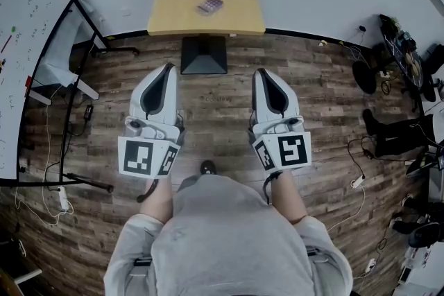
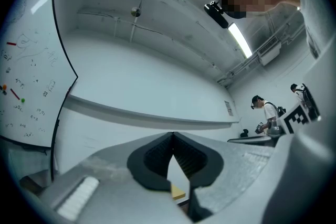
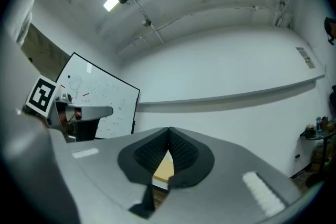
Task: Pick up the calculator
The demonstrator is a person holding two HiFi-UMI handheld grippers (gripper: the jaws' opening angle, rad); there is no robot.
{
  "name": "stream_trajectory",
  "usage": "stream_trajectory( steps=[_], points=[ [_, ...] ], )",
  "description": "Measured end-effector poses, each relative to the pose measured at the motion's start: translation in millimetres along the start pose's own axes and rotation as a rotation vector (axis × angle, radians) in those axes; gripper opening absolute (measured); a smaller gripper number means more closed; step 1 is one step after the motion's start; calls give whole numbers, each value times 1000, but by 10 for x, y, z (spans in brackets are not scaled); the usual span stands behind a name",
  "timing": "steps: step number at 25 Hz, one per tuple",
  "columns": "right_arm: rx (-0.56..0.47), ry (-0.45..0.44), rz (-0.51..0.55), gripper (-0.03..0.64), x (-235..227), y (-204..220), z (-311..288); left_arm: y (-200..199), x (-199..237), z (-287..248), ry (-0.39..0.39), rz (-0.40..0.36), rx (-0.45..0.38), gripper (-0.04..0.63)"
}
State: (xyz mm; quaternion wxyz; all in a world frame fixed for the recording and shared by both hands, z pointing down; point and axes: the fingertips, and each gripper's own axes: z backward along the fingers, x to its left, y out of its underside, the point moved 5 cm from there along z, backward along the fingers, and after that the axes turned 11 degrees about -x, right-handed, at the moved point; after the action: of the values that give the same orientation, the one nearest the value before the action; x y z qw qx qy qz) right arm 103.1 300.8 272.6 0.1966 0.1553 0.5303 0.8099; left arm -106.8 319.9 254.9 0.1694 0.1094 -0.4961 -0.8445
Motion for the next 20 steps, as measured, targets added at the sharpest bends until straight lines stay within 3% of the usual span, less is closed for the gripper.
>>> stream_trajectory(
  steps=[7,20],
  points=[
    [10,50,34,2,-87,151,-288,152,187,-257,36,-5,3,5],
    [44,47,71,2,-272,410,-664,444,459,-573,11,51,5,5]
  ],
)
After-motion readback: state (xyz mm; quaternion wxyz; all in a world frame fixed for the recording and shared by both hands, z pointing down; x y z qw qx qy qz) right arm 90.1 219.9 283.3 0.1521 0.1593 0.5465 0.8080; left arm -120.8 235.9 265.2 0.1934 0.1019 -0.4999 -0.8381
